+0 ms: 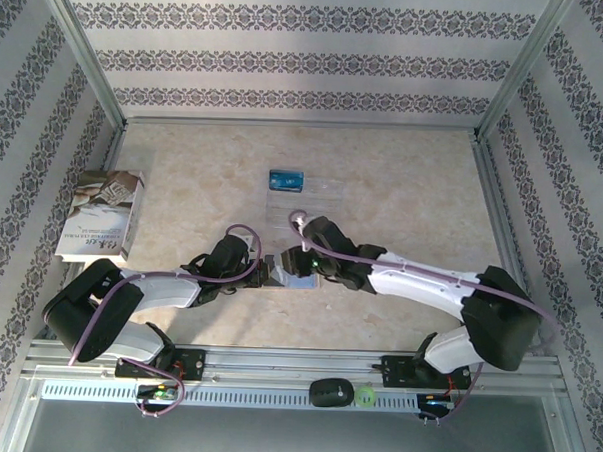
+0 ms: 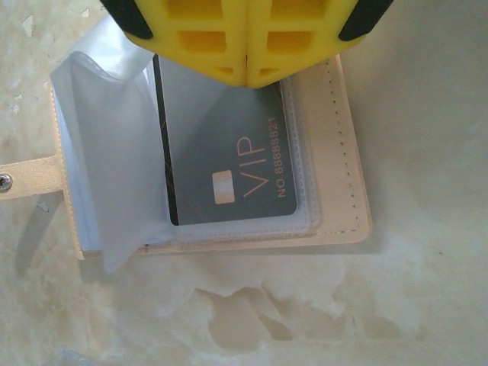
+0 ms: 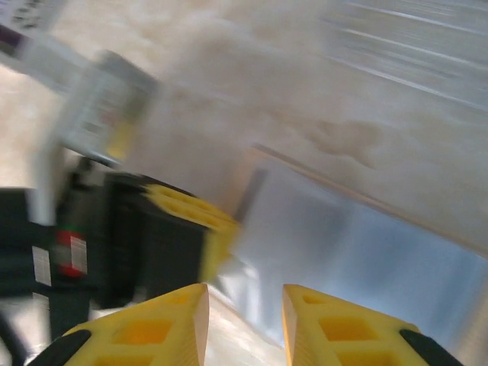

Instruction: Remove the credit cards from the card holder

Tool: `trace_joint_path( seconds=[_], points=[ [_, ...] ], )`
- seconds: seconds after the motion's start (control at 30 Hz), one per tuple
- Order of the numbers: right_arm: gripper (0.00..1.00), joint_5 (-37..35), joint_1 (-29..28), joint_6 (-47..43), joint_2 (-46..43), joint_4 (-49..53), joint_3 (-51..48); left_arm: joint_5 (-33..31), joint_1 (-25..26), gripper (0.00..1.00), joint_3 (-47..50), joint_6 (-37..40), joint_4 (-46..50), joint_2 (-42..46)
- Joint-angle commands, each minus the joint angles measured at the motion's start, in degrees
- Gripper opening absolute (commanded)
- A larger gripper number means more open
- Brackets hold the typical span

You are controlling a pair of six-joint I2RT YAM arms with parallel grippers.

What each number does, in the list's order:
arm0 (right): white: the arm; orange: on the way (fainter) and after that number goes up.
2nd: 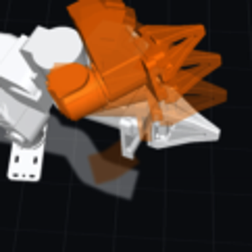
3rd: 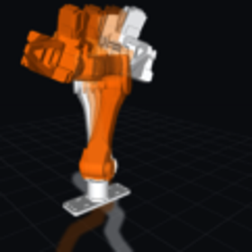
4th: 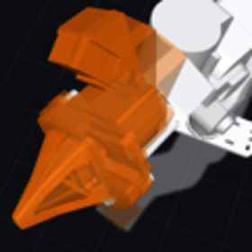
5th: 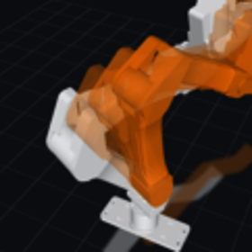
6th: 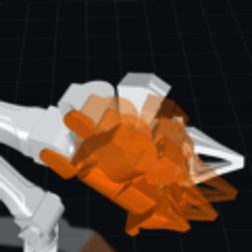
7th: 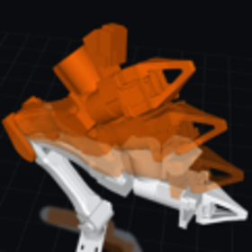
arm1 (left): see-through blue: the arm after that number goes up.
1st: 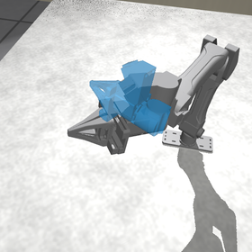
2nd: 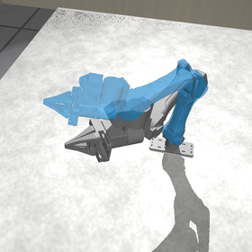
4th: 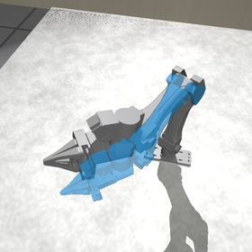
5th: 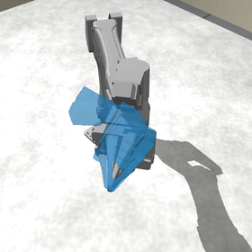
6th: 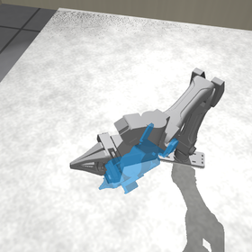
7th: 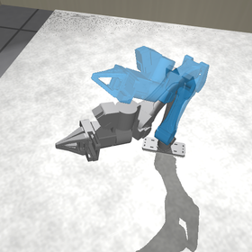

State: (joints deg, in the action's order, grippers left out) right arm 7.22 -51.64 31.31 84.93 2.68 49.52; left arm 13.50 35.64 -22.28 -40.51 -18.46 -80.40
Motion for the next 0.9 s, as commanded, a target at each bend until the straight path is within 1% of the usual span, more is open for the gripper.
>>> trace_joint_path(
  seconds=[0.0, 0.07, 0.13, 0.2, 0.3, 0.37, 0.5, 0.63, 0.7, 0.87],
  points=[
    [0.28, 9.58, -0.48, -0.91, 5.21, -0.89, 3.19, 0.63, 0.58, 0.00, -0.31, 1.57, 4.04, 0.75],
    [0.27, 8.98, -0.47, -0.57, 7.39, 0.07, 5.06, 0.70, 0.62, 0.00, -0.47, 1.58, 4.74, 1.28],
    [0.25, 6.00, -0.35, 0.07, 7.93, 1.21, 5.96, 0.74, 0.66, 0.00, -0.76, 1.88, 5.70, 2.45],
    [0.27, 3.07, 0.42, 0.58, 6.48, 1.79, 5.11, 1.25, 0.71, 0.00, -1.38, 2.13, 6.94, 4.01],
    [0.27, 0.66, 2.38, 1.24, 3.32, 2.42, 2.60, 1.90, 0.92, 0.00, -2.49, 2.18, 7.98, 5.34],
    [0.27, -0.02, 3.81, 1.98, 1.22, 2.25, 0.23, 2.49, 1.50, 0.00, -3.43, 2.24, 8.15, 4.75],
    [0.27, -1.30, 5.82, 3.43, -2.75, 2.07, -4.51, 4.72, 2.98, 0.00, -6.61, 2.37, 7.28, 0.76],
    [0.28, -1.38, 6.99, 3.72, -6.06, 2.09, -8.07, 7.46, 3.71, 0.00, -9.33, 1.54, 4.31, -3.62],
    [0.28, -1.99, 7.84, 4.04, -8.05, 2.16, -9.99, 9.96, 4.55, 0.00, -11.44, 1.25, 2.43, -5.75],
    [0.30, -2.30, 9.87, 4.06, -12.01, 2.51, -12.98, 16.30, 6.76, 0.00, -17.35, 0.44, 2.99, -14.29]
  ],
)
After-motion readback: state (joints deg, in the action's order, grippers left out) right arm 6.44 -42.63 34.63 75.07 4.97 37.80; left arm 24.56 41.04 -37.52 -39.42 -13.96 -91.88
